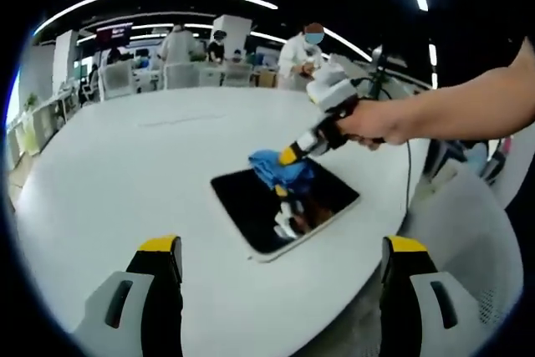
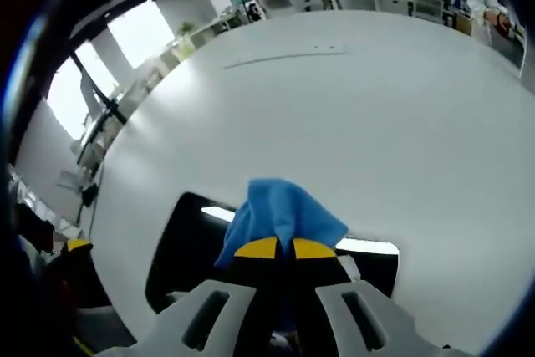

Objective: Wipe the mirror surface with the cleaning cloth until all visible marks leave the cleaned area.

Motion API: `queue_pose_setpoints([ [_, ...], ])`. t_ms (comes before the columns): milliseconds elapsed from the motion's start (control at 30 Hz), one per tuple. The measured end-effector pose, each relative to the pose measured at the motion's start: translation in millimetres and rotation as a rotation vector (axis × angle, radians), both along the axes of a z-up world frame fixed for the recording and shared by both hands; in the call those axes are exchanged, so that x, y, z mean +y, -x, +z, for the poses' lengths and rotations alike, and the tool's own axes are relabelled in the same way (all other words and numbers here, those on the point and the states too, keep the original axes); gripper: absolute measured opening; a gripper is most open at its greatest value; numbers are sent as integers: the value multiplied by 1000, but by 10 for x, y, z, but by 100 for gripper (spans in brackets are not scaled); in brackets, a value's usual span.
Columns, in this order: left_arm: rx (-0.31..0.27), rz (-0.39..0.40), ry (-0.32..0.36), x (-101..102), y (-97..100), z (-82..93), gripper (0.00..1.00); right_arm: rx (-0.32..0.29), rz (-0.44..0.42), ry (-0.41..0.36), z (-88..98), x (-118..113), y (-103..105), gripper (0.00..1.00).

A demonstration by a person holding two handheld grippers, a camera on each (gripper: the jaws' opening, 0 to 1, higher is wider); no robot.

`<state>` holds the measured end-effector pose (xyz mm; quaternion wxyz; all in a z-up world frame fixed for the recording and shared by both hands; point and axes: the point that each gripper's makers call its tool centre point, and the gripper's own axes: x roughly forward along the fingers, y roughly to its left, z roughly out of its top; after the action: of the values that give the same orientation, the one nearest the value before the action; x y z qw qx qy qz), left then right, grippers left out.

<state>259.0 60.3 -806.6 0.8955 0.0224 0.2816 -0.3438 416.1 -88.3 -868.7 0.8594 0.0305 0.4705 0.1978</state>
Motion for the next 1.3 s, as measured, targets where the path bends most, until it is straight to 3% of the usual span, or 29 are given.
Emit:
queue_pose_setpoints([
  [233,17,46,7,105,-21,-58,100,29,-47,3,3,-6,70,0],
  [400,-1,37,-48,127,-25,-122,100,22,-34,3,-1,-4,187,0],
  [433,20,26,-76,148,3,-179,100,19,-33,2,-3,-8,205,0],
  [500,41,35,-49,149,8,-169,100,18,-46,-16,1,-4,278,0],
  [533,25,50,-22,149,-18,-124,100,18,-48,-22,0,-6,298,0],
  [1300,27,47,-30,164,-16,-130,100,19,-56,-50,3,-16,744,0],
])
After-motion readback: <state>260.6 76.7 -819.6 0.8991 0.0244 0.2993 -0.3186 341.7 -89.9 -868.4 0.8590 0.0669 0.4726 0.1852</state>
